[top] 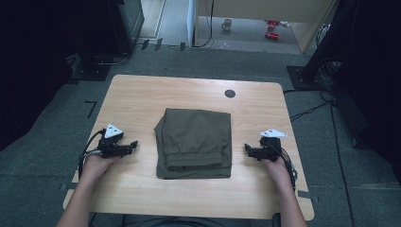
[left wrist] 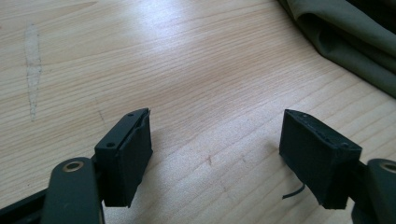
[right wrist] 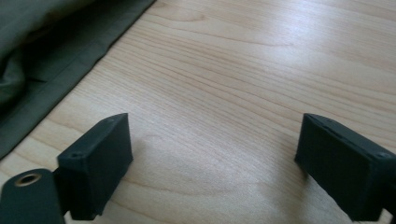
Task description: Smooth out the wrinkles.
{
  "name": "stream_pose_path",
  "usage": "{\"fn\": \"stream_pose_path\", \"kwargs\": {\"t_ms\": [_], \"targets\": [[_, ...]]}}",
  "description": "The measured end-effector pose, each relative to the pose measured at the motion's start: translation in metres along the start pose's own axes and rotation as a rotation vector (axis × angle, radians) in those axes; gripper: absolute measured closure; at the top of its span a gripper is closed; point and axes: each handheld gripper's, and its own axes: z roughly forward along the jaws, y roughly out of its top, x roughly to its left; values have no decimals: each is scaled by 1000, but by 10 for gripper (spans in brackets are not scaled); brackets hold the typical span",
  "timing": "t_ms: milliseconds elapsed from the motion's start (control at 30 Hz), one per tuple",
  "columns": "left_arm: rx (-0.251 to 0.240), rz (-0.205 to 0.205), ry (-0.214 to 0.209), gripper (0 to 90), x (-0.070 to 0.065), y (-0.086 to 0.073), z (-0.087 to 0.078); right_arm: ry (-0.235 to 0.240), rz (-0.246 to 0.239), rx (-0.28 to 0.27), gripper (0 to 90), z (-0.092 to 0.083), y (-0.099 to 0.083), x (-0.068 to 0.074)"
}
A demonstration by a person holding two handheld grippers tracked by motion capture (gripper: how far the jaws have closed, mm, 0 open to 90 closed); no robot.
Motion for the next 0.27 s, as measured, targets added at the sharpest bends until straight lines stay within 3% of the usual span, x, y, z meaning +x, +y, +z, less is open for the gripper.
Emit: {"fn": "stream_pose_path", "kwargs": {"t_ms": [267], "targets": [[6,-13,17,210,-1,0,1,-52,46,14,30,0,-1,2]]}}
